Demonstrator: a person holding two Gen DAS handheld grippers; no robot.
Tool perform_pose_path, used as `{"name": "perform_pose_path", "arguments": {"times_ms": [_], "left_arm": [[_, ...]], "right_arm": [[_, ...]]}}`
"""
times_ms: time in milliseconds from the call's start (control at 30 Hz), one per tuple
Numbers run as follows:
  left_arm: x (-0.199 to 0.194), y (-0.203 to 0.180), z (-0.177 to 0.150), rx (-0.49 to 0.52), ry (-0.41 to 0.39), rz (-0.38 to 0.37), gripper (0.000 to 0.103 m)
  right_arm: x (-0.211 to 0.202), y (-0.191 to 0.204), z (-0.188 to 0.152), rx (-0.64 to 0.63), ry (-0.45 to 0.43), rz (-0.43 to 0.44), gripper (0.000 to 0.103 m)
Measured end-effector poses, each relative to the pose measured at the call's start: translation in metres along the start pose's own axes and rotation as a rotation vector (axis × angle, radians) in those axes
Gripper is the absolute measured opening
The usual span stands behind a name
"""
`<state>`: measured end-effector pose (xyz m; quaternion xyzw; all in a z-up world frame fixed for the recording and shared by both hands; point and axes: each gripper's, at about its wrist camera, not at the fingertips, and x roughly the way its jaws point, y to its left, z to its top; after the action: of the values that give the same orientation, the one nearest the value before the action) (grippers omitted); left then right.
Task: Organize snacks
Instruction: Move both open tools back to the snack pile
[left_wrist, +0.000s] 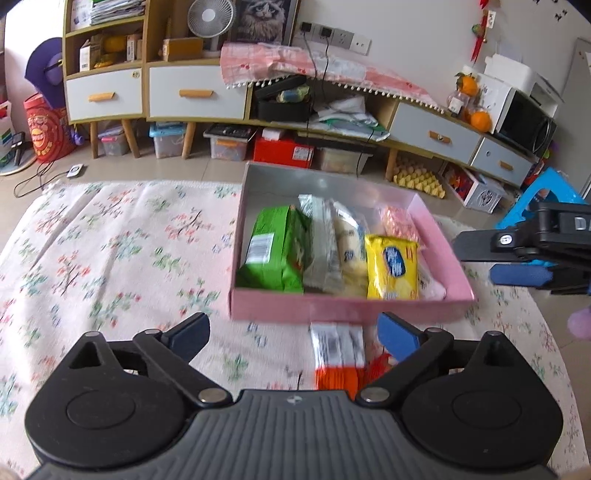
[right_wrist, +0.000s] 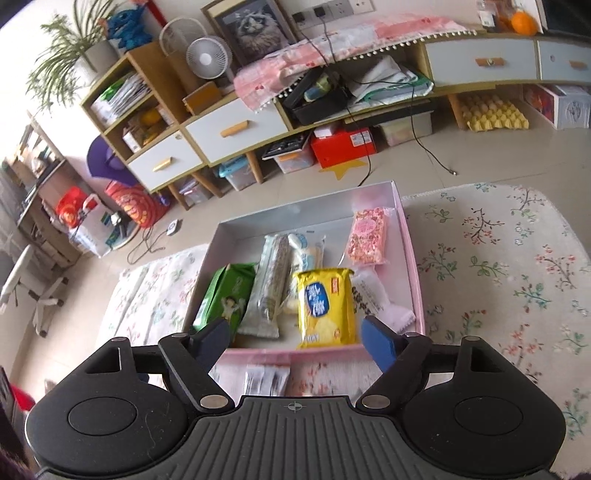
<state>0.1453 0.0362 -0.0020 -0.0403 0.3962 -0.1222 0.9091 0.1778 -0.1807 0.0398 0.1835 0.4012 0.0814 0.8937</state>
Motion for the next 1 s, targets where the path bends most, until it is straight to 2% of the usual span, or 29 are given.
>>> {"name": "perform_pose_path", "arguments": {"times_ms": [233, 433, 667, 733, 1000], "left_arm": [[-0.015, -0.002, -0.017, 0.002, 0.064, 0.038, 0.102], [-0.019, -0.004, -0.037, 0.003, 0.138, 0.058, 0.103], [-0.013, -0.013, -0.058, -0.004, 0.155, 0.079, 0.102], [-0.009, -0.018, -0.064, -0.011, 0.169, 0.077, 0.101], [0.005, -0.027, -0.076, -0.111, 0.222, 0.066, 0.084]], "right_arm": [[-0.024, 0.007, -0.024, -0.077, 0.032, -0.008, 0.09], [-0.032, 0.007, -0.052, -0.147, 0.081, -0.035, 0.091], [-0.03, -0.015, -0.081, -0.12, 0.122, -0.051, 0.092], [-0.029, -0.016, -0.086, -0.132, 0.15, -0.092, 0.092], [-0.026, -0.013, -0.104, -0.195, 0.192, -0.1, 0.092]]}}
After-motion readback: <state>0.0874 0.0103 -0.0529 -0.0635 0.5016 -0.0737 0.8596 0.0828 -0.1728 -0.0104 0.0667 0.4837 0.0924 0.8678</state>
